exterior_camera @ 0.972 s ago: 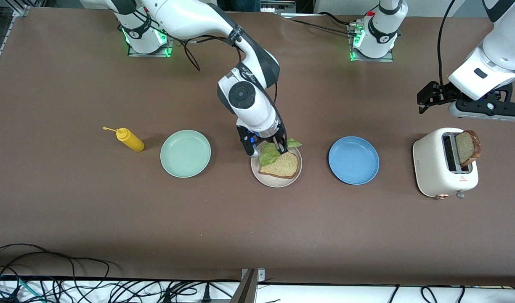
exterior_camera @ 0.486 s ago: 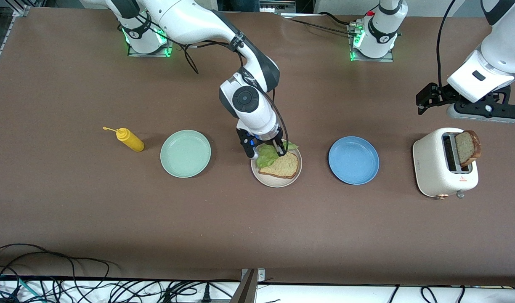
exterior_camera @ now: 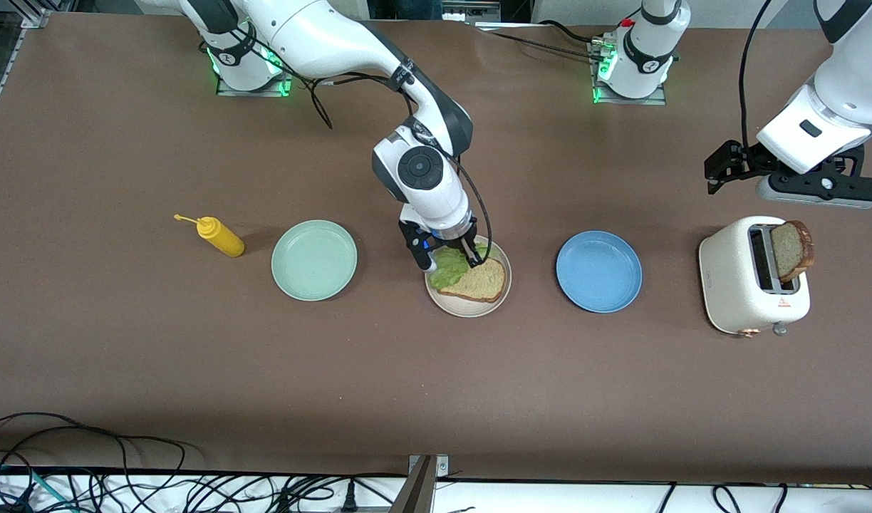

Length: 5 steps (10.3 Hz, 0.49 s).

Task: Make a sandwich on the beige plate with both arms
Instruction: 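Lower the lettuce leaf onto the bread slice with the right gripper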

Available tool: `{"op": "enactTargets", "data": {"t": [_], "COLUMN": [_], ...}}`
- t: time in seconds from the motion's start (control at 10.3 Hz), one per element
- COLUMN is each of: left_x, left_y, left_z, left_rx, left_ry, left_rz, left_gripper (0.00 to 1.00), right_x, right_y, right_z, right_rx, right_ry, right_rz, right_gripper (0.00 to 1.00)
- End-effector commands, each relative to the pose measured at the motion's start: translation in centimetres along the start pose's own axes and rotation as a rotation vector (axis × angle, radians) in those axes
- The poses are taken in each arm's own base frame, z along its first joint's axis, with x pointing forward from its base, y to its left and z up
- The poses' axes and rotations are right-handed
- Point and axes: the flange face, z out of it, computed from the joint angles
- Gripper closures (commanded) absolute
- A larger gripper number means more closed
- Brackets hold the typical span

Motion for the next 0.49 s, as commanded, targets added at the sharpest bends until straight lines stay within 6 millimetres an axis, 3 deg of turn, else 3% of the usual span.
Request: {"op": "enactTargets", "data": {"t": [0.0,0.39], "left_x": [0.11,0.11], "left_y": [-0.07,0.01], "left_z": [-0.40,-0.41], "left_rx": [-0.009,-0.009], "left_ry": [-0.005,-0.005], "left_rz": [-0.006,-0.005], "left_gripper": [0.00,0.00], "right_x": [0.06,0.49], "right_y": [-0.87,-1.05], "right_z": [0.59,1.05], "right_rx": [0.043,0.065], "right_ry": [0.004,0.009], "right_rz": [-0.023,-0.061], "right_gripper": [1.00,1.00]}}
